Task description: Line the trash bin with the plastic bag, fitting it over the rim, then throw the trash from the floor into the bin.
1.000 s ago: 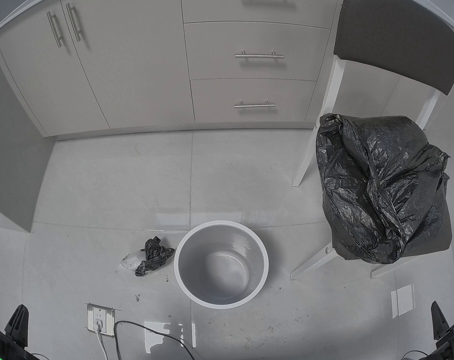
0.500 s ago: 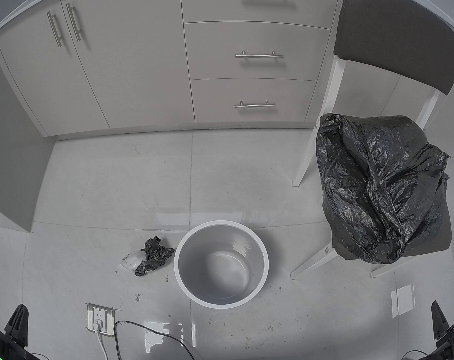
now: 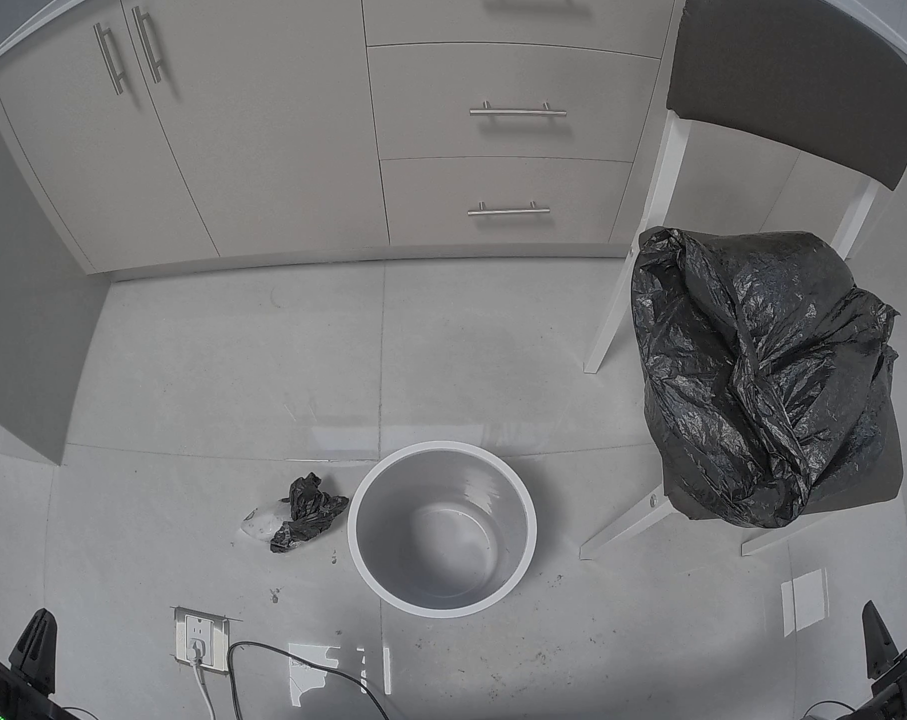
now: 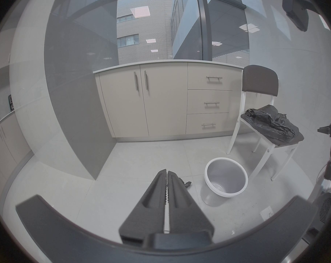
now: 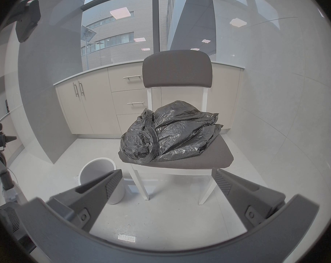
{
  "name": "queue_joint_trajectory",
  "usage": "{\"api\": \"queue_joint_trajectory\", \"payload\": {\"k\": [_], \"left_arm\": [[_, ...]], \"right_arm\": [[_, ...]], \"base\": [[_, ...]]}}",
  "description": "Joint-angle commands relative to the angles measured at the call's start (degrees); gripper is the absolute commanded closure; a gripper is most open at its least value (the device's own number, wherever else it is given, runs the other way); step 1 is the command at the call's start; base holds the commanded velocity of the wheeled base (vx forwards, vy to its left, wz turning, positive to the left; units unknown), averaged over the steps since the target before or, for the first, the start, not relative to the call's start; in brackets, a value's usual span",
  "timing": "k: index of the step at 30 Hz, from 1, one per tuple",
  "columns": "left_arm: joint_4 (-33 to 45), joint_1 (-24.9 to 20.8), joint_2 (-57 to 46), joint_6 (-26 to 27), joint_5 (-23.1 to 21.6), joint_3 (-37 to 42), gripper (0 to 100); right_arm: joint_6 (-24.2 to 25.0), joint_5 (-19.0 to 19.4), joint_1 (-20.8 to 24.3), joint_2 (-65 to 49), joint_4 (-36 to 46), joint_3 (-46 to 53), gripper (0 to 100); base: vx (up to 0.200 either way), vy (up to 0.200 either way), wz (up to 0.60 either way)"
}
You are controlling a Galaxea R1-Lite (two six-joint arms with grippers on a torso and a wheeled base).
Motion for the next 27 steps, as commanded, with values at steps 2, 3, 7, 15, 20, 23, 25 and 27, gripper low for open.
{"api": "queue_joint_trajectory", "payload": {"k": [2, 3, 7, 15, 20, 23, 25, 27], "left_arm": [[-0.07, 0.02, -0.93, 0.00, -0.01, 0.99, 100], [-0.07, 0.02, -0.93, 0.00, -0.01, 0.99, 100], [-0.77, 0.02, -0.93, 0.17, -0.54, 0.99, 100], [-1.30, -0.24, -0.57, -0.79, -1.77, 0.46, 100], [5.64, -5.96, 24.12, -24.61, -0.80, -47.26, 100], [20.06, -9.47, 26.06, -20.92, 0.34, -60.36, 100], [23.48, -11.67, 24.39, -19.86, -0.01, -61.94, 100], [24.28, -11.76, 23.42, -19.78, 0.25, -60.80, 100]], "right_arm": [[-0.01, 0.01, 0.03, -0.40, -0.04, 0.92, 0], [-0.01, 0.01, 0.03, -0.40, -0.04, 0.92, 0], [-0.10, 0.01, 0.03, -0.57, -0.04, 0.92, 0], [-0.01, 0.18, 0.47, -0.93, 0.04, 0.92, 0], [-0.01, 0.18, 0.47, -0.93, -0.04, 0.92, 0], [-0.10, 0.18, 0.47, -0.93, -0.13, 1.01, 0], [-0.10, 0.18, 0.47, -0.93, -0.13, 0.92, 0], [-0.10, 0.18, 0.47, -0.93, -0.13, 1.01, 0]], "base": [[0.000, 0.000, 0.00], [0.000, 0.000, 0.00], [0.000, 0.000, 0.00], [0.000, 0.000, 0.00], [0.000, 0.000, 0.00], [0.000, 0.000, 0.00], [0.000, 0.000, 0.00], [0.000, 0.000, 0.00]]}}
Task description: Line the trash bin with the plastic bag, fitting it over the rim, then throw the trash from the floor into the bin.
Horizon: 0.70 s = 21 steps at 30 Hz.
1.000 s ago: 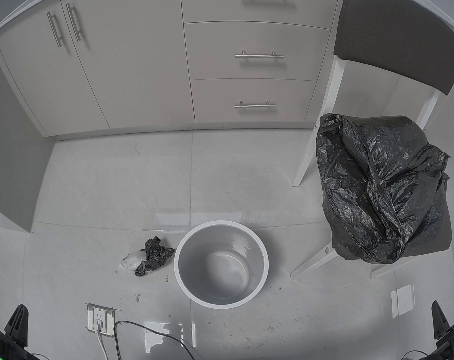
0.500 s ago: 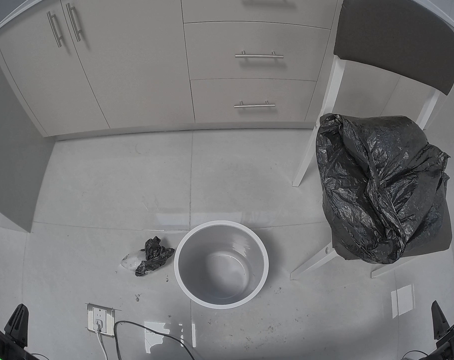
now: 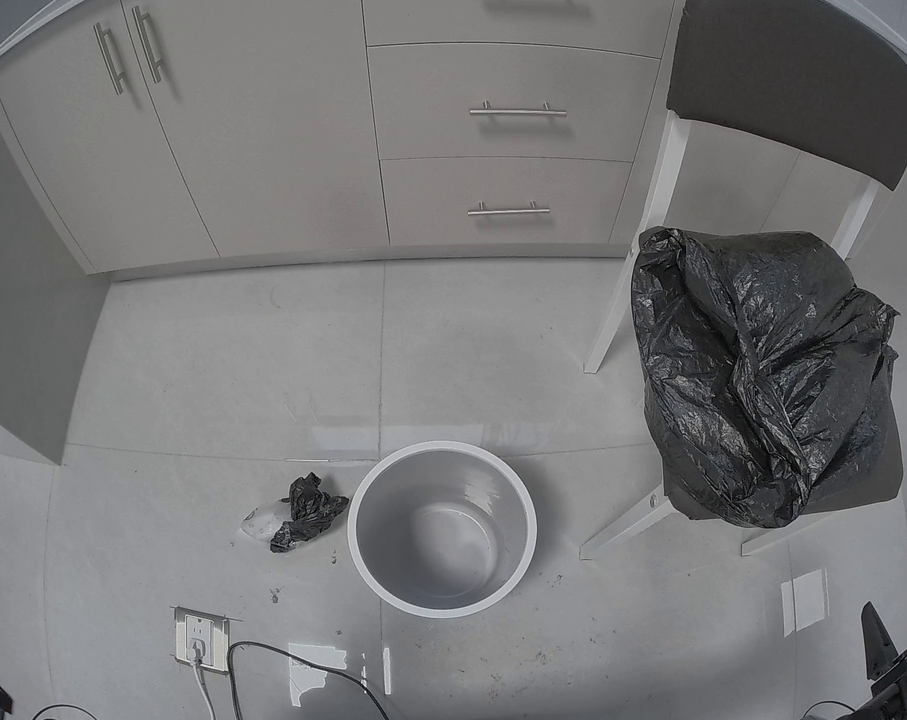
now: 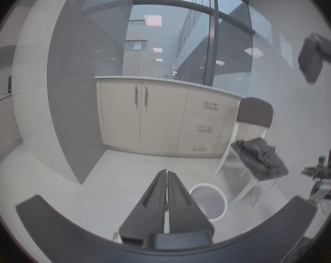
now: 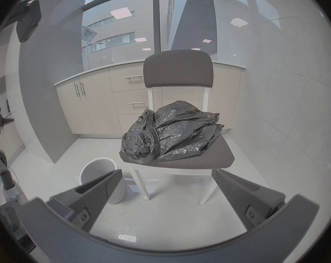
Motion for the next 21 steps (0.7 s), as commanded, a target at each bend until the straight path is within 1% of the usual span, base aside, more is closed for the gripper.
{"api": "queue_joint_trajectory", "payload": {"k": [1, 3, 4, 5, 6, 7, 8, 10, 11, 12, 14, 15, 16, 17, 19, 20, 21], "left_arm": [[18.72, -8.98, 17.76, -10.94, 1.46, -43.44, 100], [19.07, -8.80, 17.14, -11.03, 1.63, -41.77, 100], [19.68, -8.45, 16.44, -11.03, 1.63, -41.07, 100], [20.39, -8.10, 16.27, -10.94, 1.55, -40.45, 100], [21.09, -8.01, 15.91, -10.85, 1.46, -39.66, 100], [21.53, -7.83, 15.65, -10.85, 1.37, -39.22, 100], [21.88, -7.83, 15.30, -10.85, 1.46, -38.96, 100], [22.41, -7.57, 14.86, -10.85, 1.63, -38.52, 100], [22.76, -7.04, 14.86, -10.94, 1.90, -38.52, 100], [23.29, -6.43, 14.68, -10.94, 2.34, -38.52, 100], [24.87, -5.02, 14.33, -10.76, 3.39, -37.81, 100], [24.96, -4.84, 14.33, -10.76, 3.48, -37.73, 100], [25.22, -3.61, 14.42, -9.88, 3.92, -35.88, 100], [25.04, -2.21, 14.42, -7.77, 4.36, -33.95, 100], [24.78, -0.63, 14.33, -4.70, 4.53, -32.01, 100], [24.69, -0.10, 14.16, -3.56, 4.53, -31.05, 100], [24.69, -0.01, 13.89, -3.12, 4.45, -30.43, 100]], "right_arm": [[-0.02, 0.00, -0.01, -0.93, -0.14, 1.01, 0], [-0.20, -0.09, -0.01, -0.93, -0.14, 0.92, 0], [1.29, 0.62, -0.10, -0.49, -1.90, -1.80, 0], [5.86, 1.23, 0.43, 2.33, -4.01, -8.13, 0], [15.01, 2.20, 1.31, 9.36, -5.15, -19.38, 0], [20.89, 1.85, 1.75, 14.01, -4.63, -24.83, 0], [23.00, 1.85, 2.10, 16.92, -4.45, -28.17, 0], [18.17, 2.72, 2.71, 22.72, -4.01, -34.23, 0], [15.36, 3.08, 3.24, 25.44, -3.92, -36.08, 0], [13.78, 2.99, 3.68, 27.64, -4.28, -37.04, 0], [12.02, 2.99, 3.95, 33.88, -4.63, -39.15, 0], [11.93, 2.99, 3.95, 34.41, -4.71, -39.33, 0], [10.79, 3.08, 4.30, 39.85, -5.86, -41.44, 0], [10.52, 2.90, 5.79, 44.34, -7.70, -43.02, 0], [10.79, 1.32, 9.39, 50.67, -11.22, -45.57, 0], [10.79, -1.23, 12.21, 54.97, -13.15, -47.33, 0], [10.79, -4.83, 14.67, 58.75, -14.65, -48.82, 0]], "base": [[0.000, 0.000, 0.00], [0.000, 0.000, 0.00], [0.000, 0.000, 0.00], [0.000, 0.000, 0.00], [0.000, 0.000, 0.00], [0.000, 0.000, 0.00], [0.000, 0.000, 0.00], [0.000, 0.000, 0.00], [0.000, 0.000, 0.00], [0.000, 0.000, 0.00], [0.000, 0.000, 0.00], [0.000, 0.000, 0.00], [0.000, 0.000, 0.00], [0.000, 0.000, 0.00], [0.000, 0.000, 0.00], [0.000, 0.000, 0.00], [0.000, 0.000, 0.00]]}}
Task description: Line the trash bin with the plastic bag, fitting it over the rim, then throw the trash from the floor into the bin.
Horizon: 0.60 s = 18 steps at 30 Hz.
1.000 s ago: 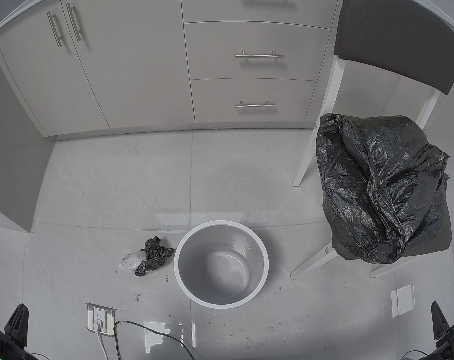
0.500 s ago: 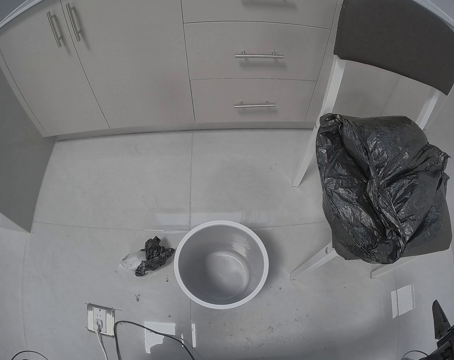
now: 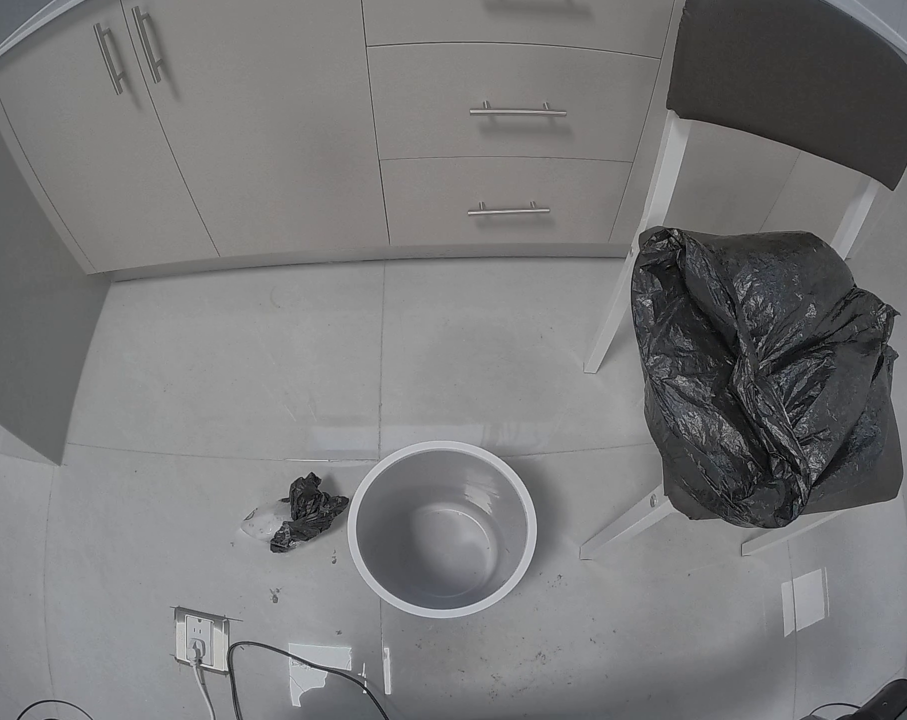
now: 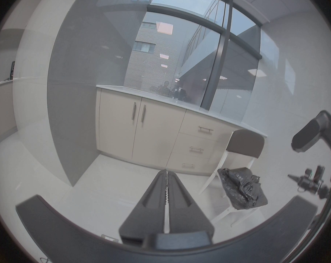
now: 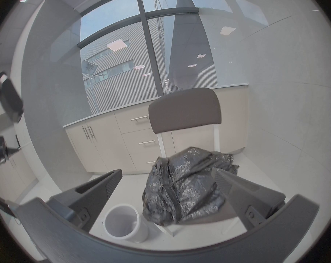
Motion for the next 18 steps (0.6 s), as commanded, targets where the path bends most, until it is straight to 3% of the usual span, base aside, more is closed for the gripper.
{"api": "queue_joint_trajectory", "payload": {"k": [1, 2, 3, 4, 6, 10, 14, 18], "left_arm": [[5.10, 4.32, 1.67, 4.22, 1.82, 4.43, 100], [5.10, 4.32, 1.58, 4.22, 1.82, 4.69, 100], [5.10, 4.40, 1.76, 4.31, 1.65, 5.05, 100], [5.10, 4.40, 1.85, 4.31, 1.56, 5.13, 100], [5.19, 4.40, 2.73, 4.22, 1.65, 5.31, 100], [5.10, 4.32, 4.22, 4.31, 1.47, 5.93, 100], [5.01, 3.61, 6.06, 4.93, 1.21, 7.68, 100], [2.82, 2.38, 8.53, 4.93, 0.86, 9.00, 100]], "right_arm": [[1.62, -9.89, 13.74, 41.30, -10.23, -22.74, 0], [1.53, -12.26, 15.41, 43.41, -10.76, -23.61, 0], [1.53, -17.63, 19.72, 48.33, -11.90, -25.72, 0], [1.53, -18.42, 20.60, 49.30, -12.17, -26.16, 0], [1.18, -23.51, 25.08, 56.95, -13.57, -28.80, 0], [1.53, -26.15, 27.46, 65.65, -15.33, -31.00, 0], [3.47, -28.08, 25.70, 71.10, -17.53, -29.24, 0], [4.70, -27.64, 24.20, 71.19, -18.67, -24.23, 0]], "base": [[0.000, 0.000, 0.00], [0.000, 0.000, 0.00], [0.000, 0.000, 0.00], [0.000, 0.000, 0.00], [0.000, 0.000, 0.00], [0.000, 0.000, 0.00], [0.000, 0.000, 0.00], [0.000, 0.000, 0.00]]}}
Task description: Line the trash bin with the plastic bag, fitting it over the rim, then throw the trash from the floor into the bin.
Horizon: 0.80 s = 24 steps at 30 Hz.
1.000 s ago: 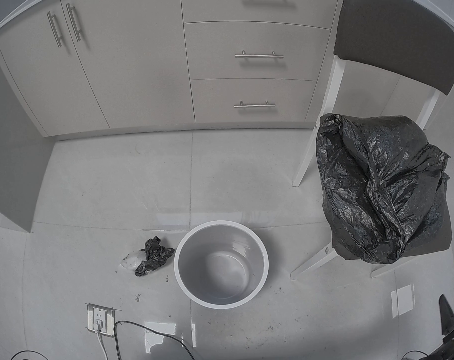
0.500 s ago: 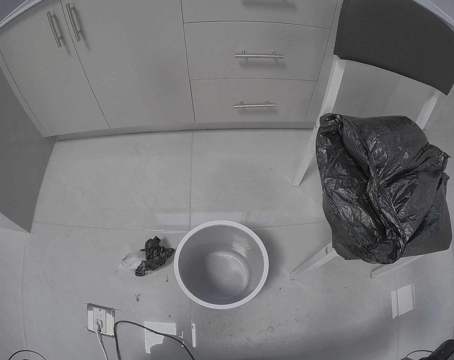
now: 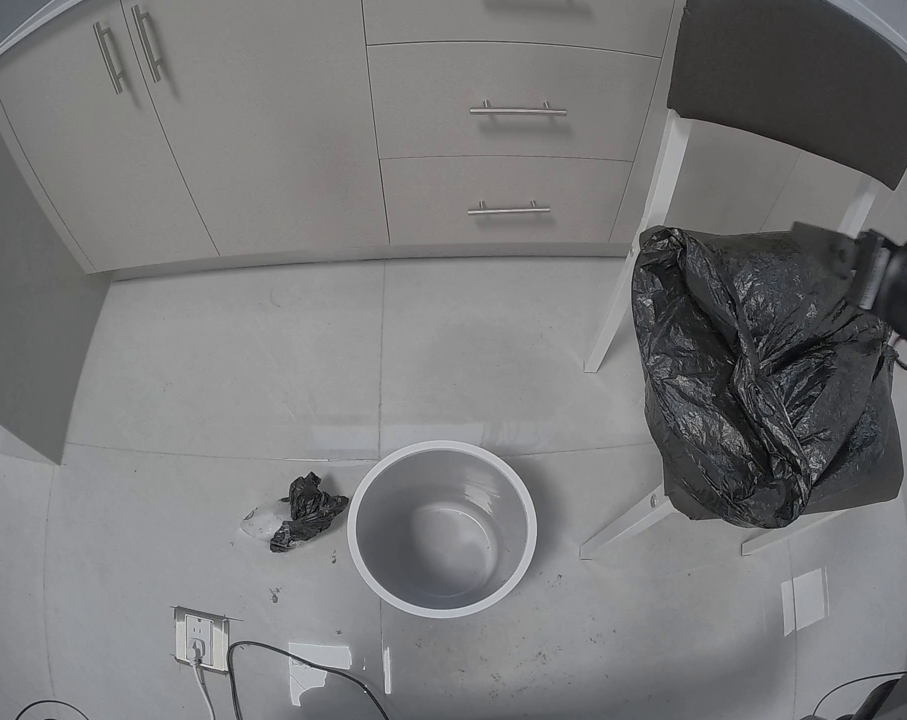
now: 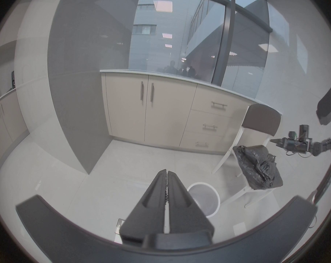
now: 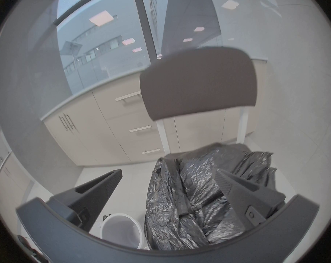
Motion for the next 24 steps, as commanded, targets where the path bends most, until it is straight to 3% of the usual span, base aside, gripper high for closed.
{"api": "queue_joint_trajectory", "payload": {"k": [1, 7, 11, 17, 24], "left_arm": [[-2.05, -0.81, 5.87, 1.26, -0.18, 4.79, 100], [-8.03, -1.42, 9.38, 1.26, -0.18, 8.21, 100], [-11.11, -1.42, 10.52, 1.08, -0.27, 9.88, 100], [-11.90, -1.42, 10.44, 1.17, -0.71, 10.06, 100], [-11.90, -1.42, 10.52, 1.08, -1.50, 10.15, 100]], "right_arm": [[2.41, -7.24, 5.60, 21.44, -6.03, -0.36, 0], [2.59, -7.76, 5.34, 18.98, -6.12, 6.85, 0], [1.97, -7.24, 2.26, 15.64, -7.88, 9.05, 0], [-1.10, -7.15, -0.02, 10.89, -8.32, 10.01, 0], [-2.33, -6.10, -0.02, 5.36, -8.41, 20.12, 0]], "base": [[0.000, 0.000, 0.00], [0.000, 0.000, 0.00], [0.000, 0.000, 0.00], [0.000, 0.000, 0.00], [0.000, 0.000, 0.00]]}}
